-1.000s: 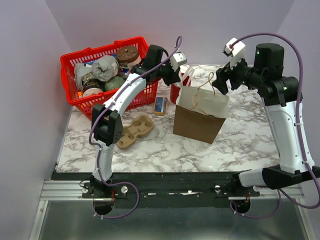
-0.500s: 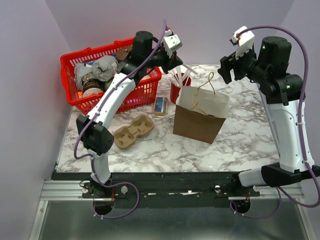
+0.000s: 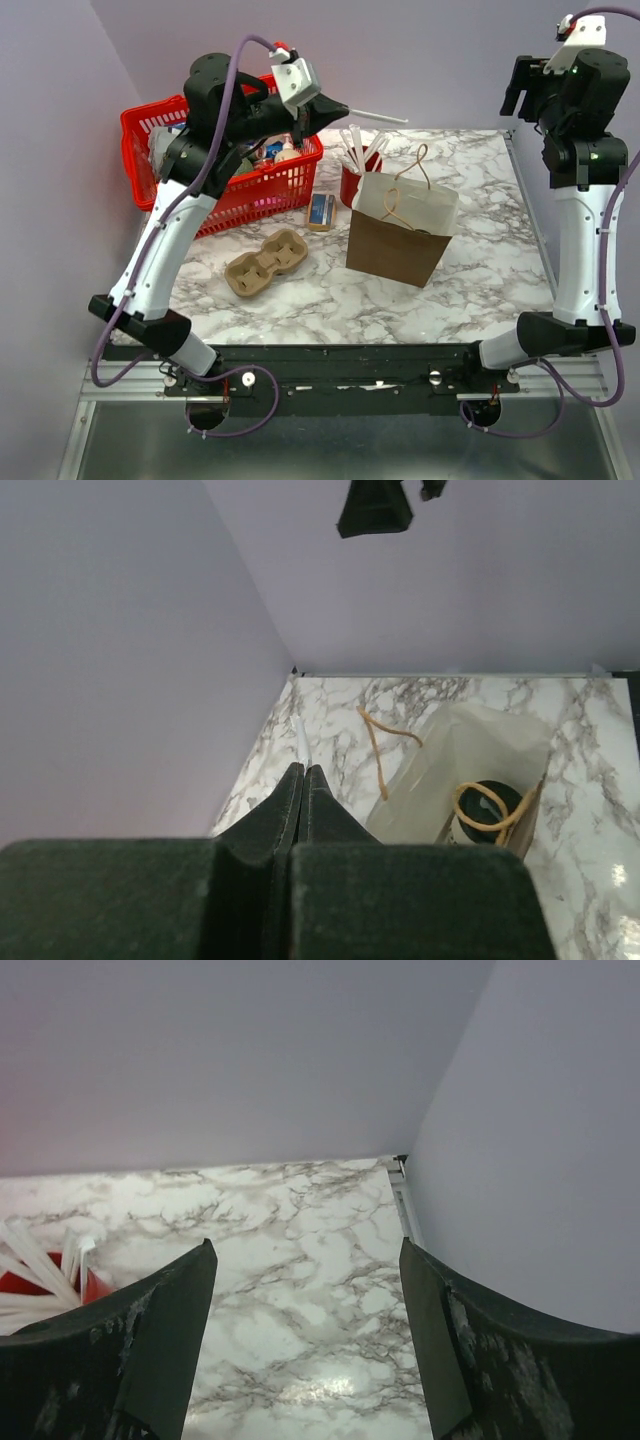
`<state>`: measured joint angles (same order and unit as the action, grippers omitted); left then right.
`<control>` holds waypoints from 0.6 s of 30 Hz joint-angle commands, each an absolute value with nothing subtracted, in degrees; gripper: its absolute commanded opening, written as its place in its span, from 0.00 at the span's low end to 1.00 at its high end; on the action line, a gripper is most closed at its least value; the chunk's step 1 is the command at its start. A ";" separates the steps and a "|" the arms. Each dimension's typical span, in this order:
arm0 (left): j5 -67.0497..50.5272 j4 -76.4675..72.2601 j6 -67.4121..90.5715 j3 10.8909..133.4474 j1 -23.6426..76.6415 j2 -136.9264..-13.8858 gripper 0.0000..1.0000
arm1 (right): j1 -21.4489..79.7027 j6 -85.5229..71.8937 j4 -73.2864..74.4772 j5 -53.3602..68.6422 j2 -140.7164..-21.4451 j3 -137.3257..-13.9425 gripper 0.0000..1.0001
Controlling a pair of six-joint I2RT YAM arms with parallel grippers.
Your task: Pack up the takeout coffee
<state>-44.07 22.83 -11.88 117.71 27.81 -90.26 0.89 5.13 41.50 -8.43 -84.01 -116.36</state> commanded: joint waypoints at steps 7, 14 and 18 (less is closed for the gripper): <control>-47.12 33.38 -16.78 105.66 31.72 -79.99 0.00 | -1.23 0.09 37.71 -9.06 -84.64 -118.21 0.81; -41.41 39.64 -20.92 100.55 34.10 -78.40 0.00 | -1.23 0.09 37.79 -6.68 -81.74 -114.53 0.81; -36.05 39.99 -19.08 103.69 36.38 -82.34 0.41 | -1.23 -0.26 37.79 -5.27 -80.86 -112.76 0.81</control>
